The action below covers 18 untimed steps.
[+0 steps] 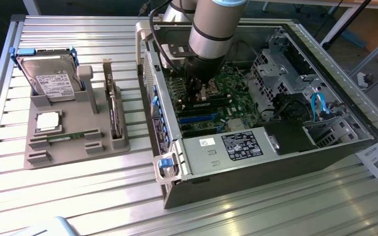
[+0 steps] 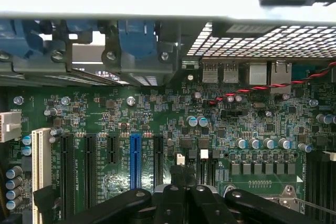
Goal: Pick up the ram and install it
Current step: 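Press down the ram until it locks into place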
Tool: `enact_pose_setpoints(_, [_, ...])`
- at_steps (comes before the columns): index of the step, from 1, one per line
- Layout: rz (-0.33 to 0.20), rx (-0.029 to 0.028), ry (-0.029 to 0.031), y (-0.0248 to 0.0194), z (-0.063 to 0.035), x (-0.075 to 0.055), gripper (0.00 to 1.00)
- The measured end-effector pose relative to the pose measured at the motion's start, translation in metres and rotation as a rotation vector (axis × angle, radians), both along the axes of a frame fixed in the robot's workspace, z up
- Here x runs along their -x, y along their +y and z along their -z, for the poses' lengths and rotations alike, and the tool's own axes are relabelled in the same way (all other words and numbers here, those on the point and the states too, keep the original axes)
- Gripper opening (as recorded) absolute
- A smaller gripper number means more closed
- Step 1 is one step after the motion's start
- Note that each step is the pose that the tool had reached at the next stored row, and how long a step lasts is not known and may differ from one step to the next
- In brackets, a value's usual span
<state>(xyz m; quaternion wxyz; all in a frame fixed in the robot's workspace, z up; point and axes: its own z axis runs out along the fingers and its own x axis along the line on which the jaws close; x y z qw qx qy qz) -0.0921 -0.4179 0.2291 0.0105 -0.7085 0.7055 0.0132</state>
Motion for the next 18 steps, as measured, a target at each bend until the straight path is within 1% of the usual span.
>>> enact_pose_setpoints(8, [0.000, 0.0002, 0.0001, 0.0000, 0.0003, 0.000, 0.10])
enact_pose_setpoints(11, [0.000, -0.0007, -0.0004, 0.0001, -0.0007, 0.000, 0.10])
enact_pose_setpoints(12, [0.000, -0.0013, -0.0010, 0.0002, -0.0017, 0.000, 0.10])
enact_pose_setpoints(15, [0.000, -0.0001, -0.0001, 0.0000, -0.0099, 0.000, 0.10])
enact_pose_setpoints(18, [0.000, 0.0001, 0.0000, 0.0000, -0.0152, 0.000, 0.10])
